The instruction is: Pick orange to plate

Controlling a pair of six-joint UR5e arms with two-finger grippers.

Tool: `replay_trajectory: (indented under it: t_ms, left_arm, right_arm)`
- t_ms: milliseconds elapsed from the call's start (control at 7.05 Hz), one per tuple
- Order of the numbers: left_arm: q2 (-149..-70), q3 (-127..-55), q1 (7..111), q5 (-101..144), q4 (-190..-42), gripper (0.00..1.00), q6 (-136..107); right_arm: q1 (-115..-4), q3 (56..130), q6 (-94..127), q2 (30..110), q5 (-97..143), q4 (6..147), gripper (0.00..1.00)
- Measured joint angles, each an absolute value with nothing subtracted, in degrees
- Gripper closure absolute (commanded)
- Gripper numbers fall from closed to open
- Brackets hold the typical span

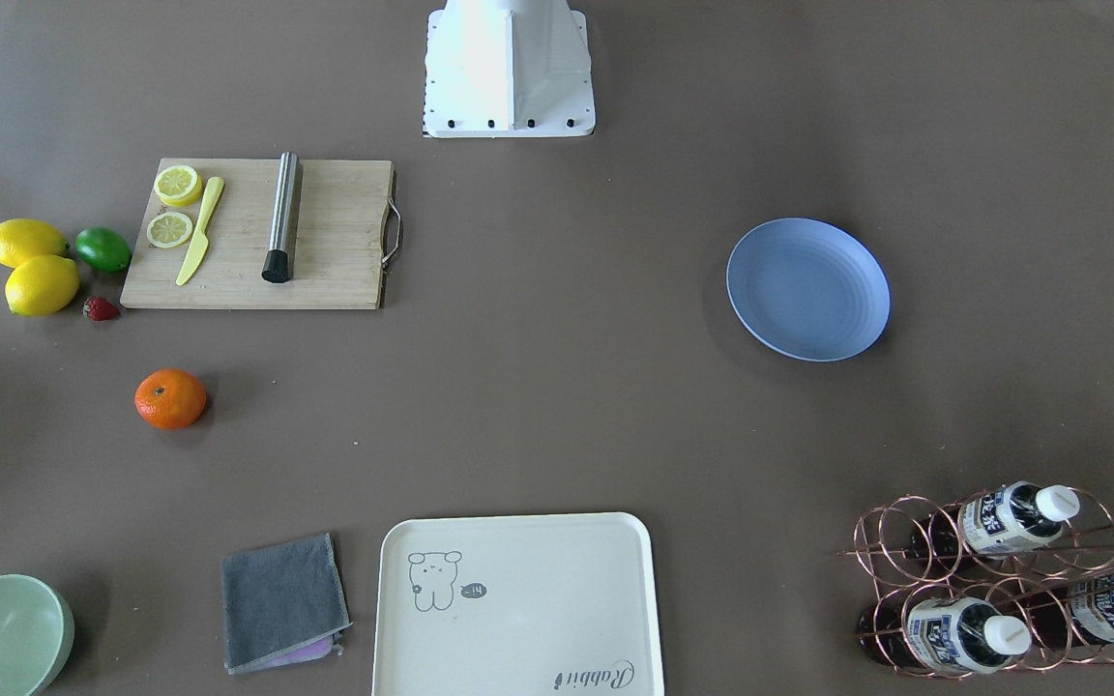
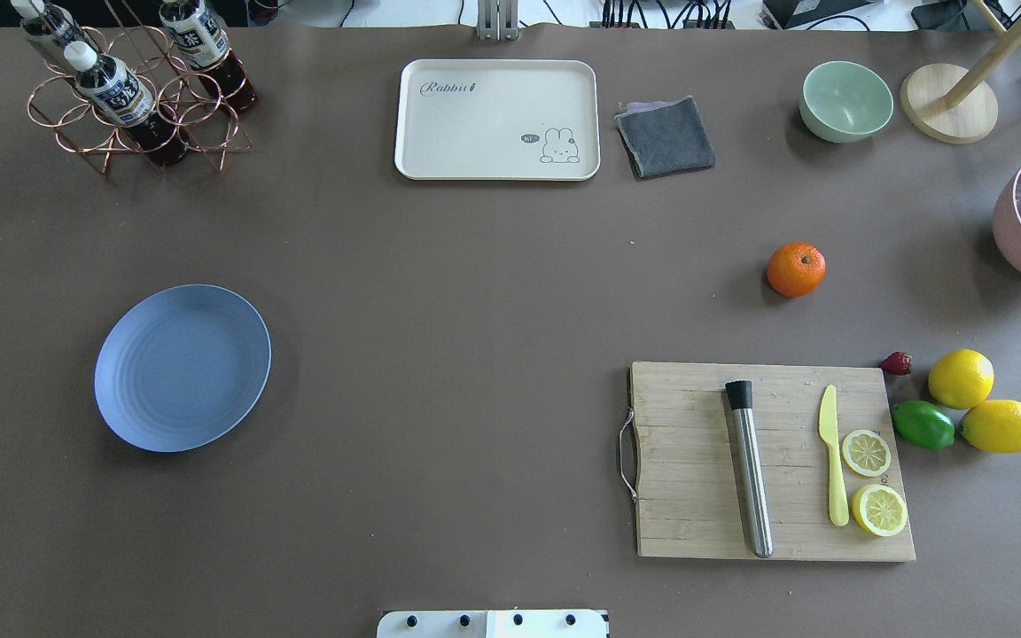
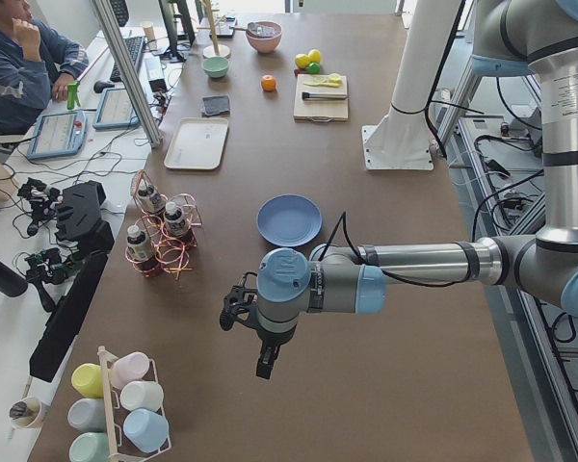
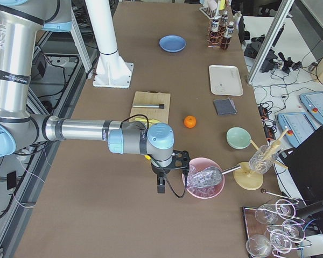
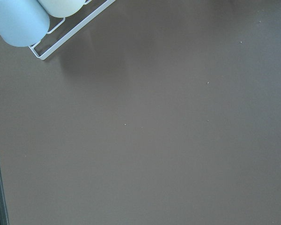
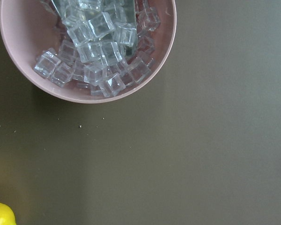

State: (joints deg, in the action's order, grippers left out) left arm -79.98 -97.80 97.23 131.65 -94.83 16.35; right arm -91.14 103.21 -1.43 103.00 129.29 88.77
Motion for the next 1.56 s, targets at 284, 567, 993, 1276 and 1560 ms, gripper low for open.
replay_trajectory:
  t_ms: [284, 567, 993, 1276, 1560]
  left_arm:
    - [-79.92, -97.84, 97.18, 131.6, -95.69, 0.02, 16.41]
    - [-79.98, -97.86, 97.13, 131.58, -96.25, 0.02, 16.43]
    - [-80.46, -98.9, 97.01, 131.61, -97.67, 0.02, 16.44]
    - [-80.6, -99.28, 96.73, 131.58, -101.87, 0.02, 16.3]
    - [-80.82, -99.33, 95.56, 131.57, -103.07, 0.02, 15.96]
  right_arm:
    - [-91.14, 103.26, -1.41, 102.96, 129.43, 88.71, 0.0]
    - [-91.14, 103.27, -1.41, 102.93, 129.69, 88.68, 0.0]
    - [-91.14, 103.27, -1.35, 102.55, 129.97, 88.68, 0.0]
    - [-91.14, 103.27, -1.32, 102.45, 129.99, 88.68, 0.0]
    - [-91.14, 103.27, -1.32, 102.45, 129.99, 88.68, 0.0]
